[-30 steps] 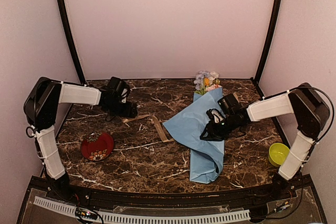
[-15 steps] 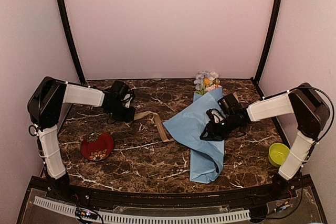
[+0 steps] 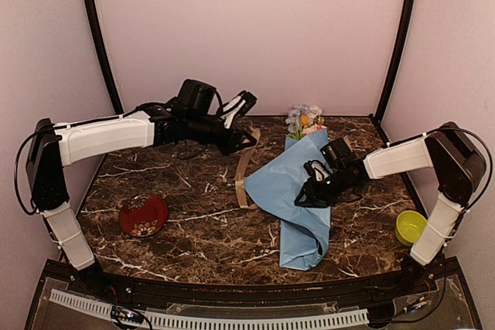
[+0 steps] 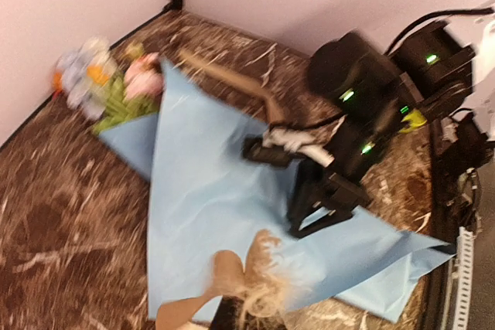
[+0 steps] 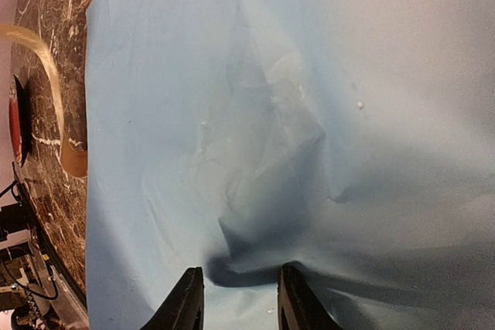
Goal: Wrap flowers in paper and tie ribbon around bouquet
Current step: Pick up the left side of the ribbon at the center of the board, then pick up the right side of the ribbon from the center of the board.
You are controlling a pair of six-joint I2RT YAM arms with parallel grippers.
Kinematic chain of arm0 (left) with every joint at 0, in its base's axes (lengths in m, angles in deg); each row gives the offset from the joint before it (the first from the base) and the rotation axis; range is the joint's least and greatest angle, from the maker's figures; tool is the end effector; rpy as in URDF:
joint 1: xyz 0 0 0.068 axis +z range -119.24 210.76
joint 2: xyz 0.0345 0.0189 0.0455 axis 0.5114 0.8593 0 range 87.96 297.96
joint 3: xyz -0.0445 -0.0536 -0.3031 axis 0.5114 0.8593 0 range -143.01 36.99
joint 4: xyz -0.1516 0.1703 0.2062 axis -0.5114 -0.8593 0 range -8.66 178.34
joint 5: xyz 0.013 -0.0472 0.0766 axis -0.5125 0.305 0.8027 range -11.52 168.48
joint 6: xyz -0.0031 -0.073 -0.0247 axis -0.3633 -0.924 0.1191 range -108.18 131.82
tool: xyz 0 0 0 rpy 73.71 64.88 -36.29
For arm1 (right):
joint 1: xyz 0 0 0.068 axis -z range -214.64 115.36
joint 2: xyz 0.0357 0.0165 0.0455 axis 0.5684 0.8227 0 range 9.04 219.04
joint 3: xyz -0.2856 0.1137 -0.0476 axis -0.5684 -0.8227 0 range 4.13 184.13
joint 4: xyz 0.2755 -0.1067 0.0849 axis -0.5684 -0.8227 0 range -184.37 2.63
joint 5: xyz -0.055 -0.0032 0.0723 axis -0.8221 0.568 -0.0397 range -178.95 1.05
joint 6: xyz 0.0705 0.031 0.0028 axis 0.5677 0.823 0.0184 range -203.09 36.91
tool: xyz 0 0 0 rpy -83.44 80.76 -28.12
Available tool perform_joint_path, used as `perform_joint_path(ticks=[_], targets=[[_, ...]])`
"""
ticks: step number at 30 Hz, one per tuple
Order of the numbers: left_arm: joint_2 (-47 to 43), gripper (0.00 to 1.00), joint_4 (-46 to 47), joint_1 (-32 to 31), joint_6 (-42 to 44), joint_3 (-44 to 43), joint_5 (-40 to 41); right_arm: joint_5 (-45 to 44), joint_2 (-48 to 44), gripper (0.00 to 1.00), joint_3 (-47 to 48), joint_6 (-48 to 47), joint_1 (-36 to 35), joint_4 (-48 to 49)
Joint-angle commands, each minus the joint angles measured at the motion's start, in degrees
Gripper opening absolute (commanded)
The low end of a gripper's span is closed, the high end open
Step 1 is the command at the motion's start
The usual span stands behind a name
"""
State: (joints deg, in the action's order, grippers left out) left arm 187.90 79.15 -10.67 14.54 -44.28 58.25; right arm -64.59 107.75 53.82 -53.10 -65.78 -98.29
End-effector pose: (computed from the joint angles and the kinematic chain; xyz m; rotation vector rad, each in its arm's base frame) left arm 0.3520 -0.3410 0.3117 1.0004 1.8651 -0.7745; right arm 0.3034 0.2149 0.1154 -0.1880 2.7655 0.8920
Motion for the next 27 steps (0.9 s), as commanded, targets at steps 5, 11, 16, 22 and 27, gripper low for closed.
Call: perform_joint_path(ticks=[5, 11, 16, 22, 27], targets=[[16.74, 0.00, 5.75, -2.16, -3.57, -23.44, -19.76, -0.28, -0.42, 0.34, -1.24, 0.76, -0.34, 0.97], [36.62, 0.00, 3.29, -2.82, -10.10, -38.94, -20.99, 1.84, -1.26, 0.34, -0.70, 2.39, -0.33, 3.22], [44.09, 0.00, 5.81, -3.96, -13.15, -41.11, -18.16, 1.99, -4.02, 0.33, -1.31, 4.37, -0.40, 3.80], [49.63, 0.00, 1.99, -4.42, -14.45, -42.45, -15.75, -1.55, -9.06, 0.33, 2.41, 2.80, -0.42, -2.83], [48.68, 0.00, 0.36, -4.45, -13.16, -39.42, -14.30, -5.07, -14.18, 0.33, 7.87, 0.50, 2.26, -11.22]])
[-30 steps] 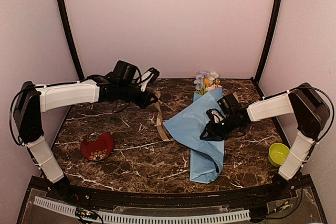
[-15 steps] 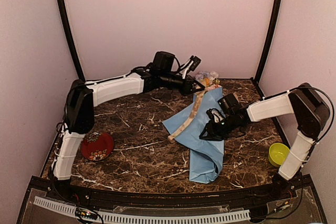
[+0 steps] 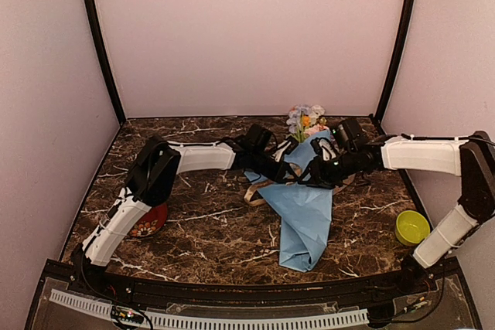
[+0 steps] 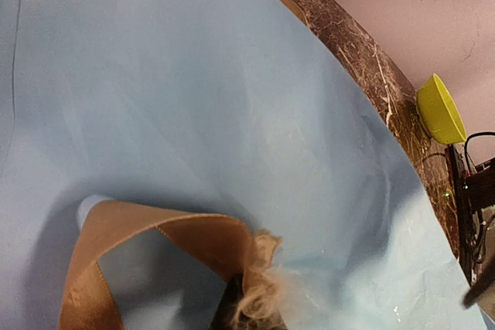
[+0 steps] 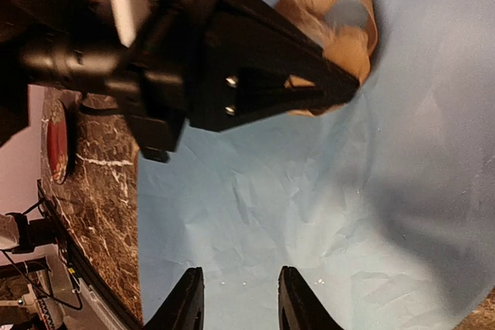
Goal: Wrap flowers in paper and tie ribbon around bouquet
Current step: Pick up the right side of the ribbon from the center of the board.
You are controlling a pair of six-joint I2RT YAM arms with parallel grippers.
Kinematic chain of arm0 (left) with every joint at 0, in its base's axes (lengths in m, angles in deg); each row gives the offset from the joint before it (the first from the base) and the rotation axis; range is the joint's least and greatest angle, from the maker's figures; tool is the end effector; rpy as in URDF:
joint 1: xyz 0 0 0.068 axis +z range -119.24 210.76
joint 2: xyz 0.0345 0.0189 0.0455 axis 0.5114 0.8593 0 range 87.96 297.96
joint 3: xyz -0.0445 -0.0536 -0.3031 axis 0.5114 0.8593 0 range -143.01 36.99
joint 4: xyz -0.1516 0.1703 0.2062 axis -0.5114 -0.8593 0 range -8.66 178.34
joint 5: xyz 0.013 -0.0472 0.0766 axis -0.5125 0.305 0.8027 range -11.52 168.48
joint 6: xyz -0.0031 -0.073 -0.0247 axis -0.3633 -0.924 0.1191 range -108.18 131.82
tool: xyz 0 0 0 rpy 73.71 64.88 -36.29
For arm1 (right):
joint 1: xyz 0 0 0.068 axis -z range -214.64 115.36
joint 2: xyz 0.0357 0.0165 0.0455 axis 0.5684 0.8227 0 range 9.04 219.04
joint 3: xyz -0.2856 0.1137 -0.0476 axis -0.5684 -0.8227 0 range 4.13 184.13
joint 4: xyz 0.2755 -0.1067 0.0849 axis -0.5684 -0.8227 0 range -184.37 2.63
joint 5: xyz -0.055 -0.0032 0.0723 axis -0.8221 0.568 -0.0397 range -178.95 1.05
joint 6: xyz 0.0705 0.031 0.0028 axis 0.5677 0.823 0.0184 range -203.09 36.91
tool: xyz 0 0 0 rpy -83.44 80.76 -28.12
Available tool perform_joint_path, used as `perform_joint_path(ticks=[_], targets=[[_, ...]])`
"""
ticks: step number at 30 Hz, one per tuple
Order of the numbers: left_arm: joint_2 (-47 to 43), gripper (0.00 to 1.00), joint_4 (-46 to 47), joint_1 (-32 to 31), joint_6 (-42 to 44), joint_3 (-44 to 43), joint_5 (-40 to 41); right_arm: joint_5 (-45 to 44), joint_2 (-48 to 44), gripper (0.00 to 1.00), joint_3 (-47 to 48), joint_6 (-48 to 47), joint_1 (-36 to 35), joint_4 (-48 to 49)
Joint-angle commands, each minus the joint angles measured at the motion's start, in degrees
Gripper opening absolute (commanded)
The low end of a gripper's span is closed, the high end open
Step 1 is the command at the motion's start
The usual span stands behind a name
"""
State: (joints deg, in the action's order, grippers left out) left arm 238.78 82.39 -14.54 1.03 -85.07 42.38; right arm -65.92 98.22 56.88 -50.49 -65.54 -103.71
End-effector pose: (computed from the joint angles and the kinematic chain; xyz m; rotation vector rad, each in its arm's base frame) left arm 0.4476 -0.5073 0.1003 1.0484 2.0629 -1.2179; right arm 0.3033 0.2114 0.1839 -0.1420 2.6462 0.9265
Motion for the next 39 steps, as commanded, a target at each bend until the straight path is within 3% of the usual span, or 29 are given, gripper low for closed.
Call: perform_joint_path(ticks=[1, 5, 11, 15, 20, 23, 29, 36, 39], targets=[[-2.93, 0.00, -2.27, -0.58, 0.48, 2.77, 1.41, -4.50, -5.65, 0.34, 5.68, -2.23, 3.80, -7.02], [-5.32, 0.00, -0.51, -0.58, 1.37, 7.59, 2.16, -11.27, -7.03, 0.43, 6.99, -0.61, 14.66, -8.65], [-7.08, 0.00, 1.15, -0.58, 2.23, 9.81, 1.37, -26.29, 8.84, 0.71, 17.30, -4.78, 23.07, -12.38], [-7.55, 0.00, 0.94, -0.58, 3.01, 9.99, 1.64, -28.38, 18.26, 0.73, 24.37, -7.38, 23.22, -16.62], [-8.02, 0.00, 0.95, -0.58, 3.56, 10.24, 1.64, -25.45, 23.79, 0.70, 24.69, -8.11, 23.16, -16.85], [-8.27, 0.00, 0.72, -0.58, 4.06, 10.31, 1.67, -24.68, 25.66, 0.59, 23.13, -8.75, 23.16, -16.44], [-8.84, 0.00, 0.05, -0.58, 4.79, 10.47, 1.74, -26.05, 23.02, 0.01, 21.16, -9.18, 24.26, -15.61], [-9.06, 0.00, 0.95, -0.58, 4.47, 10.80, 1.90, -24.84, 9.08, 0.00, 20.18, -11.28, 29.90, -14.69], [-9.01, 0.00, 1.22, -0.58, 4.50, 11.03, 1.73, -18.11, 1.55, 0.00, 19.25, -15.24, 29.59, -12.31]])
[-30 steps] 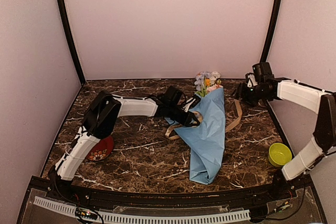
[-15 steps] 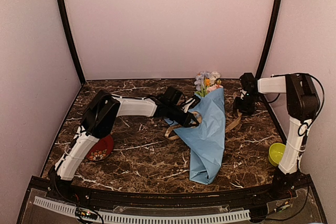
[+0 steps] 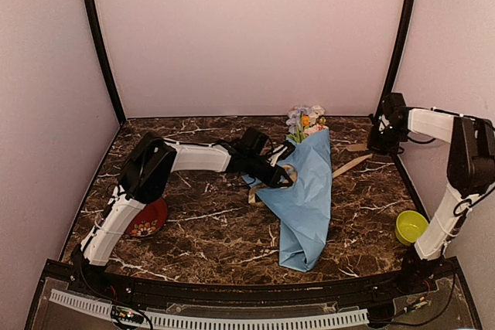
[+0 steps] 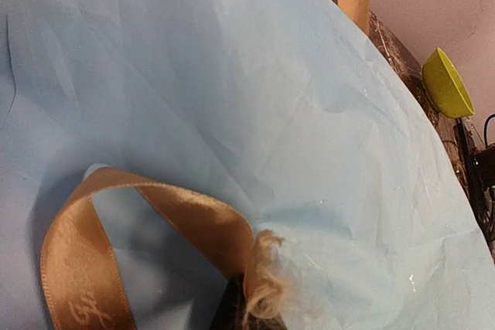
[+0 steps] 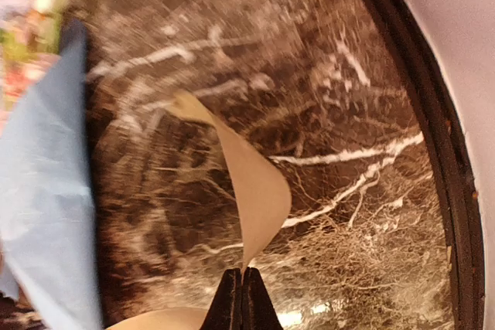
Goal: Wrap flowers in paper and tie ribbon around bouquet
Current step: Pick up the right side of the ribbon from the center of the board, then place the right side of the ribbon on the folded bouquet.
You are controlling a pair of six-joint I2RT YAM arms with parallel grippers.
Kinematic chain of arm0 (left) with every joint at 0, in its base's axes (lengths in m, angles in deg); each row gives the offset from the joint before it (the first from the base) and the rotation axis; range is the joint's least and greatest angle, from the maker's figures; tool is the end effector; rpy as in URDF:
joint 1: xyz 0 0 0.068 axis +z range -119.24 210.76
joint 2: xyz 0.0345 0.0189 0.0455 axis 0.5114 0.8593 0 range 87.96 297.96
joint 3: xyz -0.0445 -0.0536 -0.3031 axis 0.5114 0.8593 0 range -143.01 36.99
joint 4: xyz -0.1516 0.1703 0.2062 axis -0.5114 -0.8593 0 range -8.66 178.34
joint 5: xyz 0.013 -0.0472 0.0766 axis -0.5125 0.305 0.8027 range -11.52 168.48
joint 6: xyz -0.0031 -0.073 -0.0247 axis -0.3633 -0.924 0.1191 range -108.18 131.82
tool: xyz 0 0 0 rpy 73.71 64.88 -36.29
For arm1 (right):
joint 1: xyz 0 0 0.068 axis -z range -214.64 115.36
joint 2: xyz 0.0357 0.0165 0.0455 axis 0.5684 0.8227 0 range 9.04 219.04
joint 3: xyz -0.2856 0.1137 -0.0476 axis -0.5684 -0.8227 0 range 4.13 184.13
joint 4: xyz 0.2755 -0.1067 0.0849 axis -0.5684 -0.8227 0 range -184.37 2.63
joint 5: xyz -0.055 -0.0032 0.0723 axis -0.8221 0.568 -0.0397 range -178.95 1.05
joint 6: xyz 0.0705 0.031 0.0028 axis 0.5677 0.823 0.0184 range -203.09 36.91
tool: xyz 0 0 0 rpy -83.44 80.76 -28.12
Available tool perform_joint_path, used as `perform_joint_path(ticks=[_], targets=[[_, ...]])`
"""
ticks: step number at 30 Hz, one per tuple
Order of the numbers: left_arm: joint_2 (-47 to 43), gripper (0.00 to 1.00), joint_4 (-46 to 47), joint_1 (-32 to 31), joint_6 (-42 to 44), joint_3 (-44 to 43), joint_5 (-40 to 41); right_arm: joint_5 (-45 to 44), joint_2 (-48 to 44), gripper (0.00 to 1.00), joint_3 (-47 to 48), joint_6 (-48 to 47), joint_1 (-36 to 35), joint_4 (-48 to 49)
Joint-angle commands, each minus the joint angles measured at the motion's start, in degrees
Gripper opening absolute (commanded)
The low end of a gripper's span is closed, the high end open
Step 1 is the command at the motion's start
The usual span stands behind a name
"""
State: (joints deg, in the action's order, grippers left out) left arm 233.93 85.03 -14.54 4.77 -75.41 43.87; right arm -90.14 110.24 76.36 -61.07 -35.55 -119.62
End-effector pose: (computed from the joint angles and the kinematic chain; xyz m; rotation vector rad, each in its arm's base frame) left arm 0.4318 -0.4893 0.0940 1.0949 2.0614 -1.1536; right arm 0.4320 0.0055 0.1991 0.4912 2.5973 0.1079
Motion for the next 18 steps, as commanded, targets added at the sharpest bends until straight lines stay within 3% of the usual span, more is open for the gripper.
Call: perform_joint_path(ticks=[1, 6, 9, 12, 18], targets=[[-4.22, 0.00, -1.28, -0.58, 0.67, 1.49, 0.19, 9.95, -14.36, 0.00, -0.82, -5.81, -0.85, 4.68], [-4.30, 0.00, -1.12, -0.58, 0.66, 1.88, -0.14, 22.19, -25.54, 0.00, -2.73, -15.84, -10.80, 8.55], [-4.43, 0.00, -0.75, -0.58, 0.48, 2.16, -0.38, 30.91, -27.41, 0.00, -3.68, -14.32, -16.97, 14.26], [-4.45, 0.00, -0.56, -0.59, 0.44, 2.08, -0.28, 40.04, -24.26, 0.00, -6.61, -7.12, -20.04, 25.16], [-4.91, 0.00, 1.33, -0.54, -1.24, 2.40, -1.22, 43.02, -9.72, 0.00, -8.24, 1.30, -25.53, 38.63]])
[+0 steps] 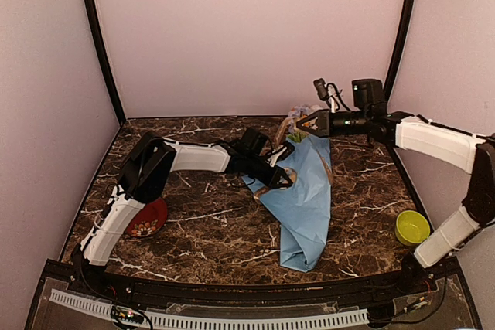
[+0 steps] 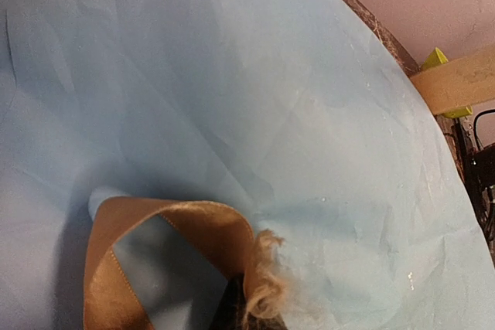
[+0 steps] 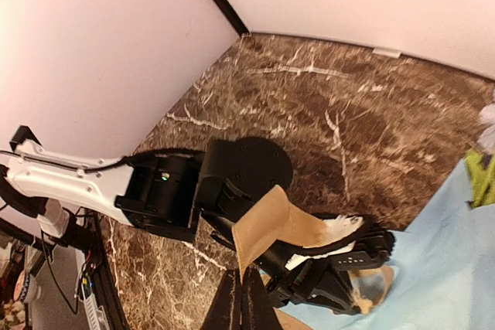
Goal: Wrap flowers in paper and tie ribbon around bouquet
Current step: Place the right side of the ribbon on the folded bouquet.
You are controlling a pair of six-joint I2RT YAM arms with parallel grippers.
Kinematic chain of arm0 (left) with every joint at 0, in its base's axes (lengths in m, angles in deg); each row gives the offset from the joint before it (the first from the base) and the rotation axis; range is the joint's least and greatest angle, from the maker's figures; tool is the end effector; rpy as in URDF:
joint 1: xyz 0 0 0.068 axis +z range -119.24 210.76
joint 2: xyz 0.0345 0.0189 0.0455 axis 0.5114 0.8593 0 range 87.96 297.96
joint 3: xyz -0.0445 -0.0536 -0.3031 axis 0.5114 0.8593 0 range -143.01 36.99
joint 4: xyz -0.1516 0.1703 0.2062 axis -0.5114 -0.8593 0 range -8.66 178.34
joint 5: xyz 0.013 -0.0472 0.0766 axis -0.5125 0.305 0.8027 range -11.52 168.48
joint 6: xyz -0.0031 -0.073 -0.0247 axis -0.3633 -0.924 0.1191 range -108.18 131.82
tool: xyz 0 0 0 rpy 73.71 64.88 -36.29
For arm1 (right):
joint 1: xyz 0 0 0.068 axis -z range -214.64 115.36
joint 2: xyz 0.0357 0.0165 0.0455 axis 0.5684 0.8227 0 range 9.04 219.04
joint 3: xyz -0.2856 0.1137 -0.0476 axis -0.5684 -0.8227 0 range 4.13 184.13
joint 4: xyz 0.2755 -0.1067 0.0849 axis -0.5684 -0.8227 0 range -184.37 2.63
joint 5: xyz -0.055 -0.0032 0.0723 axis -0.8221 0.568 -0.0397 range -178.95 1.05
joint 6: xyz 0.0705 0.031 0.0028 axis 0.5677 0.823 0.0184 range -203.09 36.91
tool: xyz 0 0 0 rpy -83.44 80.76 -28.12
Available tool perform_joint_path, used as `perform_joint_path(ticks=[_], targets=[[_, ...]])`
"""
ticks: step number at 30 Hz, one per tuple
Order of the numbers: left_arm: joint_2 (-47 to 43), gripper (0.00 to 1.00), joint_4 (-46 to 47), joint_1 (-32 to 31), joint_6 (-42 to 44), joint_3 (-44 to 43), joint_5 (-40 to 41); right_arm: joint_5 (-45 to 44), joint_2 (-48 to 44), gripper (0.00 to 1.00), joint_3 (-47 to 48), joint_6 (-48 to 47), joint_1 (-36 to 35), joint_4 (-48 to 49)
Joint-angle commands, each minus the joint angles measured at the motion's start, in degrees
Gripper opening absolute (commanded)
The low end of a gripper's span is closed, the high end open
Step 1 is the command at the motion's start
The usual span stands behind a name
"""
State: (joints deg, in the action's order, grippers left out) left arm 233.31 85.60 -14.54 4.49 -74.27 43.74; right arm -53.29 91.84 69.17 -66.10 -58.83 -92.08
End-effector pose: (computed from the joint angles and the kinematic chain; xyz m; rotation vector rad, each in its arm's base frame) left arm 0.4296 -0.4874 0.0944 1.0917 2.0636 -1.1585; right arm 0.3469 0.1978 0.3335 -0.5538 1.9659 1.0707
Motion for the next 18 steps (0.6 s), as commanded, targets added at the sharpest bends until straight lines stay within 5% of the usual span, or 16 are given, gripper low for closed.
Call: perform_joint_path(ticks=[1, 8, 18], targets=[[-4.41, 0.00, 1.36, -0.45, -1.35, 1.49, -1.36, 6.34, 10.96, 0.00, -1.04, 7.12, -2.19, 12.11], [-8.57, 0.00, 10.78, 1.16, -5.25, 8.61, -3.87, 3.67, 19.60, 0.00, -2.23, 10.17, -1.12, 16.08], [-19.14, 0.00, 20.63, 1.27, 5.58, 23.75, -8.17, 1.52, 27.33, 0.00, -0.86, 13.86, 1.23, 17.77]])
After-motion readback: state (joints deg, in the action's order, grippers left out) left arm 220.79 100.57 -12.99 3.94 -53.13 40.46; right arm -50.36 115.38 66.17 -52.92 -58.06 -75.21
